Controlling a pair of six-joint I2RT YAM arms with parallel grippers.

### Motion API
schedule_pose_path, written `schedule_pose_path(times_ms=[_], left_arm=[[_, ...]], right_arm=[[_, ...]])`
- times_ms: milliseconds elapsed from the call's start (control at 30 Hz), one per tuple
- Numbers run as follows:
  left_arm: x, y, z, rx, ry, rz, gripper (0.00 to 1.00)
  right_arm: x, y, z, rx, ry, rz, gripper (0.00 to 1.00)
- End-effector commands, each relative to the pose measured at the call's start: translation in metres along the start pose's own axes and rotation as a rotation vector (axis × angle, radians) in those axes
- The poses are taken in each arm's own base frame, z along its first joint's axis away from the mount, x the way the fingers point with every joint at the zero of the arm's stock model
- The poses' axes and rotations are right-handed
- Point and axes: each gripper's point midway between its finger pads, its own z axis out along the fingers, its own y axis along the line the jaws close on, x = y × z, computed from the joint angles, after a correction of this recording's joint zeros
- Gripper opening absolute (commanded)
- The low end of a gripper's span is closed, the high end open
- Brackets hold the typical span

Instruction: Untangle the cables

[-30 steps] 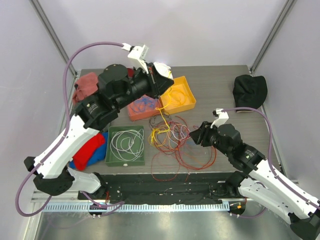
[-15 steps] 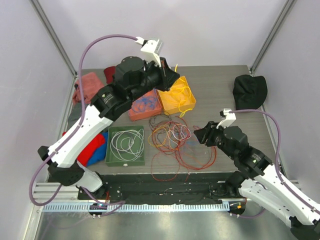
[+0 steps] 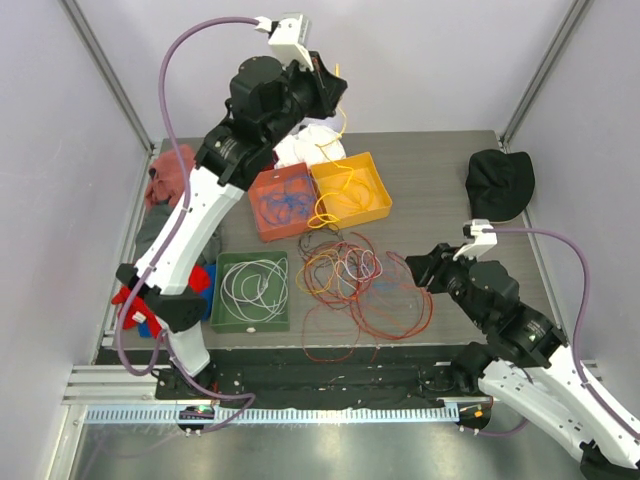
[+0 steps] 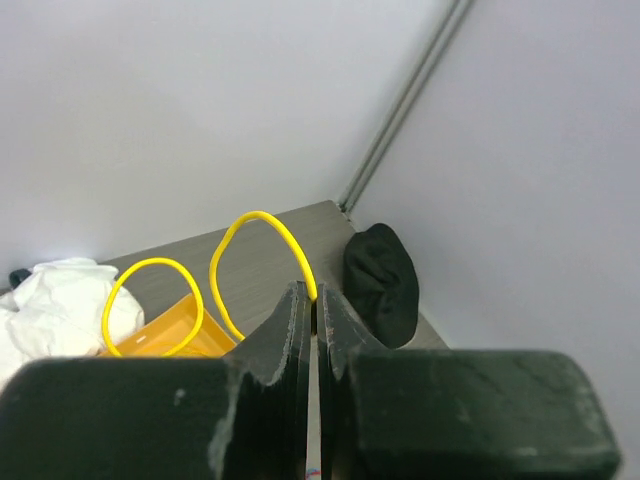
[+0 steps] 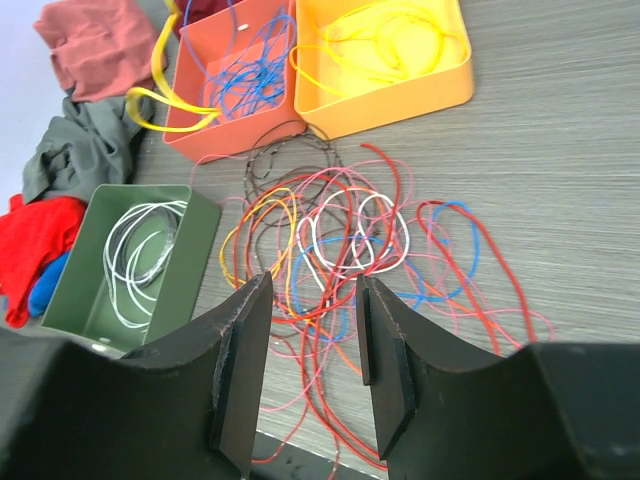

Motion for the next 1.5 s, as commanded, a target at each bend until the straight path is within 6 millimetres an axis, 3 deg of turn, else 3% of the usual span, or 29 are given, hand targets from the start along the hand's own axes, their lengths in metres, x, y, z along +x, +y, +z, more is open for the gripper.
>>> schedule_pose_path(times_ms=[0,233,500,800,833,900,933,1033,1133,1467], left_arm=[[-0.021,0.015,0.014,0.014,-0.066,-0.051,0.0],[-0.008,0.034,0.047,0.024,-0.066,-0.09,0.0],[-0.014,0.042,0.06,0.033,-0.097,-0.095,0.0],[0.011,0.048,0.07,0.039,-0.044,-0.119,0.0],[0.025,0.051,0.073,0.03,-0.015,-0.122,0.0],[0.035,0.056,0.074,0.019,-0.001,-0.125,0.0],[0.056,0.064,0.078,0.0,0.037,-0.131,0.0],[0.077,0.075,0.083,-0.023,0.051,-0.136,0.0],[0.116,0.094,0.095,-0.072,0.113,-0.133,0.0],[0.197,0.111,0.117,-0.076,0.263,-0.177,0.0]], right_arm=[[-0.026,-0.003,-0.013,0.025,-0.078,-0.026,0.47],[-0.025,-0.009,-0.011,0.051,-0.076,-0.051,0.48],[-0.016,-0.005,-0.005,0.03,-0.046,-0.043,0.48],[-0.009,-0.01,-0.001,0.051,-0.031,-0.056,0.47],[-0.008,-0.01,0.0,0.052,-0.03,-0.057,0.48],[-0.008,-0.01,0.0,0.051,-0.028,-0.056,0.47],[-0.007,-0.009,0.0,0.049,-0.025,-0.055,0.47],[-0.009,-0.006,-0.004,0.032,-0.031,-0.042,0.48],[-0.01,-0.007,-0.005,0.034,-0.036,-0.037,0.47],[-0.002,-0.012,0.002,0.067,-0.004,-0.052,0.47]])
